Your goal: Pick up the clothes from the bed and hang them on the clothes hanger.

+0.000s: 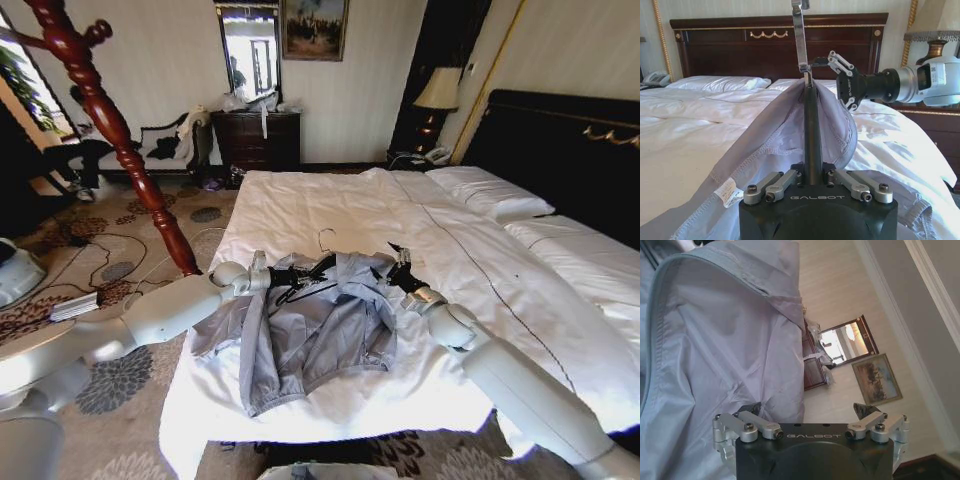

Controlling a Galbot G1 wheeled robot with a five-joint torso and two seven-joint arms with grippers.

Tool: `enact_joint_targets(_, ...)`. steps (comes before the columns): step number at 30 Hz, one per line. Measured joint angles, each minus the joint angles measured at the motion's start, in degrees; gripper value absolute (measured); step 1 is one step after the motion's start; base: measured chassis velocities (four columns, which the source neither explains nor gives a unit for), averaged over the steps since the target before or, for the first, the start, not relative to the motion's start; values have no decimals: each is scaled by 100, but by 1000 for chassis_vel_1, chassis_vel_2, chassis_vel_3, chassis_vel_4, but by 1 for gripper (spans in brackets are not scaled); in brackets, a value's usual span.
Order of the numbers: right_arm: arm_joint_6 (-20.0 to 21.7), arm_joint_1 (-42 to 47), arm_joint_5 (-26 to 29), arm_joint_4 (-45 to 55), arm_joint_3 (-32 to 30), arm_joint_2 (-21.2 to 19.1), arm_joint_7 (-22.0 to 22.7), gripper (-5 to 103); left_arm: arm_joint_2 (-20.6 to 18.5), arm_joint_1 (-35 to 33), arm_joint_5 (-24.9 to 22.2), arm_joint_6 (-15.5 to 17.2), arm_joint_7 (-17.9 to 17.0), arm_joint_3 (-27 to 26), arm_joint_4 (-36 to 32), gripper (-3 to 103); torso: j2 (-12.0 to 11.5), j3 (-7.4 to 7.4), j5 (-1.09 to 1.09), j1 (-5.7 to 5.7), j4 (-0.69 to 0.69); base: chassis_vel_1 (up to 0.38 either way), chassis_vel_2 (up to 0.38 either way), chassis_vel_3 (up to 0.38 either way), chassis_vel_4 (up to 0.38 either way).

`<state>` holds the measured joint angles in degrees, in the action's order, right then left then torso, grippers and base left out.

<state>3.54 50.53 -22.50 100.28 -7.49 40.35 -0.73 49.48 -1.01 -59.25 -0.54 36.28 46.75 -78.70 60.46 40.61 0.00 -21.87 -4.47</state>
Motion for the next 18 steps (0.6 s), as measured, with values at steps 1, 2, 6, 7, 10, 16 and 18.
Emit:
enact_joint_targets(1, -19, -16, -97, -20, -17, -4, -33, 100, 7, 6, 7, 2, -6, 7, -11, 16, 0, 0, 0, 0, 0, 0, 0, 0, 0)
enact_joint_targets(2, -40, -34, -187, -42, -28, -7, -62, 100, 14, 10, 10, 3, -12, 11, -20, 16, 0, 0, 0, 0, 0, 0, 0, 0, 0)
enact_joint_targets(6, -116, -94, -470, -102, -43, -35, -130, 97, 46, 18, 11, 8, -50, 13, -69, 16, 0, 0, 0, 0, 0, 0, 0, 0, 0)
enact_joint_targets(7, -136, -108, -606, -107, -45, -54, -164, 92, 54, 18, 9, 10, -62, 13, -87, 16, 0, 0, 0, 0, 0, 0, 0, 0, 0)
enact_joint_targets(10, -241, -112, -954, -111, -55, -112, -261, 77, 70, 23, -4, 19, -83, 13, -124, 16, -1, 0, 0, -1, 0, 0, 0, 0, 0)
enact_joint_targets(16, -503, -48, -1311, -148, -75, -190, -350, 60, 82, 23, 3, 22, -92, 0, -127, 16, 0, 0, 0, -1, 0, 0, 0, 0, 0)
enact_joint_targets(18, -572, -28, -1395, -153, -75, -227, -379, 49, 91, 28, 16, 19, -91, 0, -126, 16, 0, 0, 0, -1, 0, 0, 0, 0, 0)
